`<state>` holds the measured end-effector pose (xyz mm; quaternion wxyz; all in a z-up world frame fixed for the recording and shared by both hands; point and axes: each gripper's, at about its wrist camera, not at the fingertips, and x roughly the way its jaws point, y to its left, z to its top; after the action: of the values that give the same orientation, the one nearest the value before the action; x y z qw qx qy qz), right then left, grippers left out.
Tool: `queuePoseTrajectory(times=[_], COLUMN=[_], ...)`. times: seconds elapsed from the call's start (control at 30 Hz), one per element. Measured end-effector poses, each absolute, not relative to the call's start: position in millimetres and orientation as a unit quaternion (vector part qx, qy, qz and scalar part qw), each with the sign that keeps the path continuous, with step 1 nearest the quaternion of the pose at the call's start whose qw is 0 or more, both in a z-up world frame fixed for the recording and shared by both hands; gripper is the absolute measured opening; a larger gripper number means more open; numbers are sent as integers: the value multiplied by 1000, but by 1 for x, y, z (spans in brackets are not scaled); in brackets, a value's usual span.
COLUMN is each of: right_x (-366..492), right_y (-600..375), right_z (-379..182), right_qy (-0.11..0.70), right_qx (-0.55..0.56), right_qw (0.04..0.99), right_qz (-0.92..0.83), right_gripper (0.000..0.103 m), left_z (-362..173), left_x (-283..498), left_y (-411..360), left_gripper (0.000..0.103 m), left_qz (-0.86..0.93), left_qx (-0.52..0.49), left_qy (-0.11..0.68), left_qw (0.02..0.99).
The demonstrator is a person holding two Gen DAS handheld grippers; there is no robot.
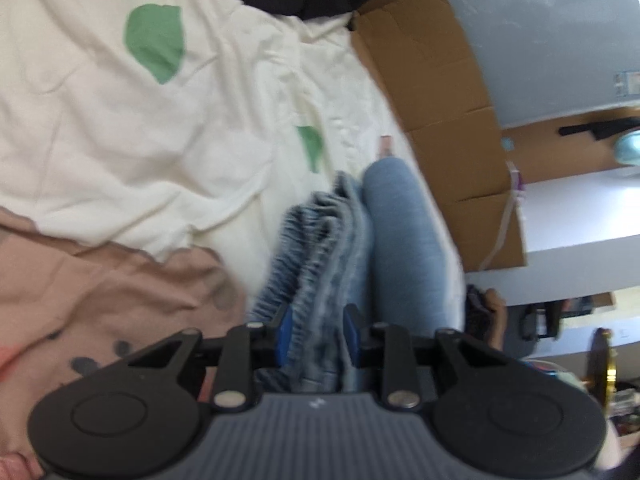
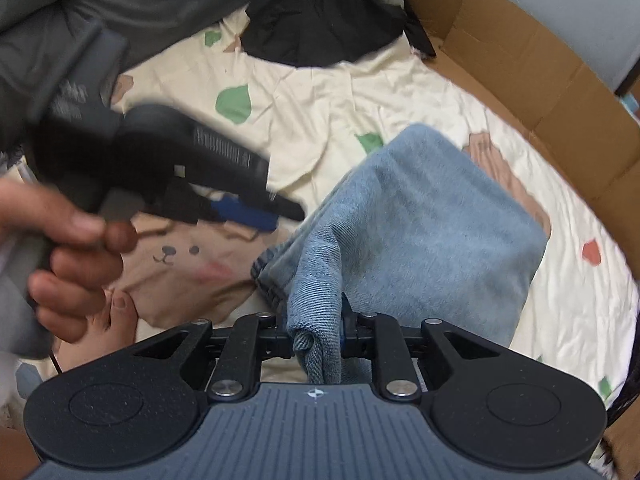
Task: Fold clothes
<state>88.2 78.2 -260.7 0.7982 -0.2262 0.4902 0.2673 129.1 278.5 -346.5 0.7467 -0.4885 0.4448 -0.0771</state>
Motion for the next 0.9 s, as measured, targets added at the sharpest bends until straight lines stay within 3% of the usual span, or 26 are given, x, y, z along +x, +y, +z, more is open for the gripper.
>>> queuePoseTrajectory(times=[0.1, 0.23, 0.9], right_x=[81, 72, 167], right_y=[72, 62, -60], right_z=[-269, -268, -202], right_qy=[516, 530, 554], right_qx=[-192, -169, -232], right_qw=[787, 777, 742], right_qz=[278, 293, 296], right_gripper=[32, 38, 44], left_z=[-339, -333, -321], left_x=[132, 139, 212], left_y=[273, 267, 221], left_gripper=[33, 41, 45], left_qz=[-97, -104, -131], left_qx=[-489, -479, -381], left_qy=[432, 424, 456], left_qw=[751, 761, 794])
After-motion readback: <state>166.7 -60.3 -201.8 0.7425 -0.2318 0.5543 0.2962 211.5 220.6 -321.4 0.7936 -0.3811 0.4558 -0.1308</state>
